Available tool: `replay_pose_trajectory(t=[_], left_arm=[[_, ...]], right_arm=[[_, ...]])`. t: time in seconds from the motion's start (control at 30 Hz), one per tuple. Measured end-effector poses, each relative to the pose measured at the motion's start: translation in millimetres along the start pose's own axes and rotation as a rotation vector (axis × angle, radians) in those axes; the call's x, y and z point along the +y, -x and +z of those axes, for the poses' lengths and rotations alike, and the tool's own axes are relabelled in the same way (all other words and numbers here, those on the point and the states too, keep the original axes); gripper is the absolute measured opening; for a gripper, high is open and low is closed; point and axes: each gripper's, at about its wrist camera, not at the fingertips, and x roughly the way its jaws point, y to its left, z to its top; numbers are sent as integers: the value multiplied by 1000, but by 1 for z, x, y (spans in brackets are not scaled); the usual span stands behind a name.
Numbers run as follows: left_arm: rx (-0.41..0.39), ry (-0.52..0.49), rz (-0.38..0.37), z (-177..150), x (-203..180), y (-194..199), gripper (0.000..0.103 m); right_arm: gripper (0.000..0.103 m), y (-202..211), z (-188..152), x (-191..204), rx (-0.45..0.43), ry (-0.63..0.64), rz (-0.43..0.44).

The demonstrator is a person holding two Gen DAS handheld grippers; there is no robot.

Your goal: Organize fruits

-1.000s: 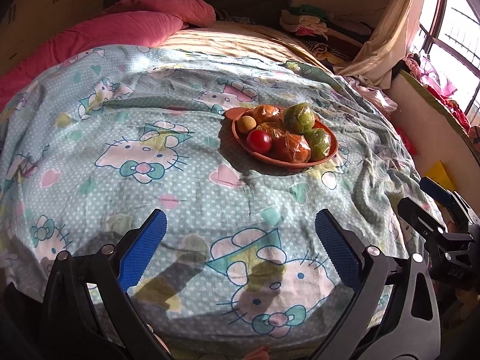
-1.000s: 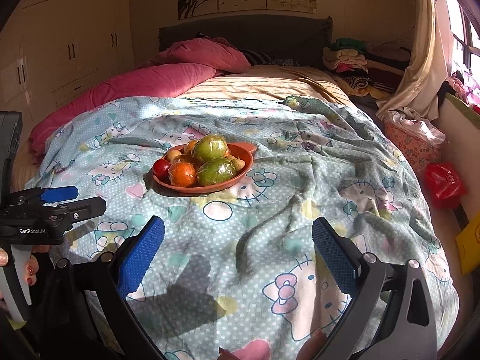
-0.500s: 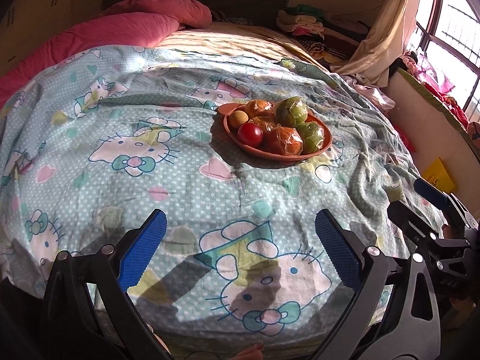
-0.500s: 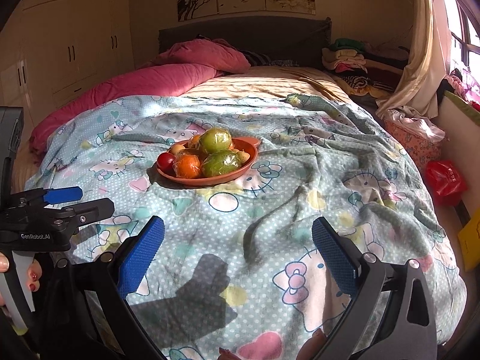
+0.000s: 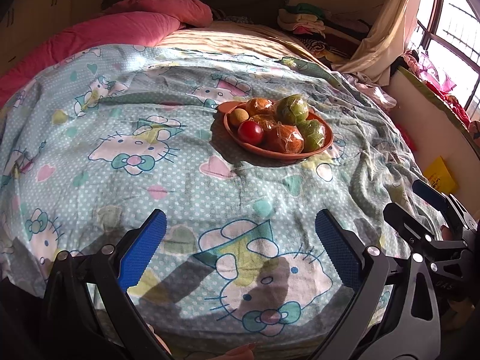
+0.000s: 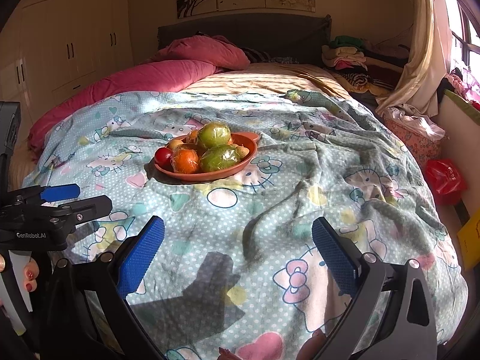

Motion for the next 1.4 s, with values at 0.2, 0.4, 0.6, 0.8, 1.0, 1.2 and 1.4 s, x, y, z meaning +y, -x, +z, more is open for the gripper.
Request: replay_pose_trajectory(t=[0.2, 0.4, 0.6, 0.8, 1.0, 1.2, 1.4], left_arm=[[0, -3, 5, 0, -1, 0, 93], [1, -3, 4, -1, -1, 0, 93], [1, -4, 6, -1, -1, 0, 93], [1, -4, 9, -1, -1, 0, 93], [6, -7, 10, -2, -1, -1, 93], [8, -8, 14, -1, -1, -1, 93], [10, -10, 23, -1, -1, -1, 93]], right_arm=[[99, 0, 0, 0, 0, 1, -1], [99, 0, 0, 0, -1, 1, -1], [99, 0, 0, 0, 2, 2, 1], [99, 0, -1, 0, 3, 2, 2], [99, 0, -1, -1, 2, 0, 0], [99, -1, -1, -1, 4, 0, -2], [99, -2, -1, 1, 5, 1, -2]])
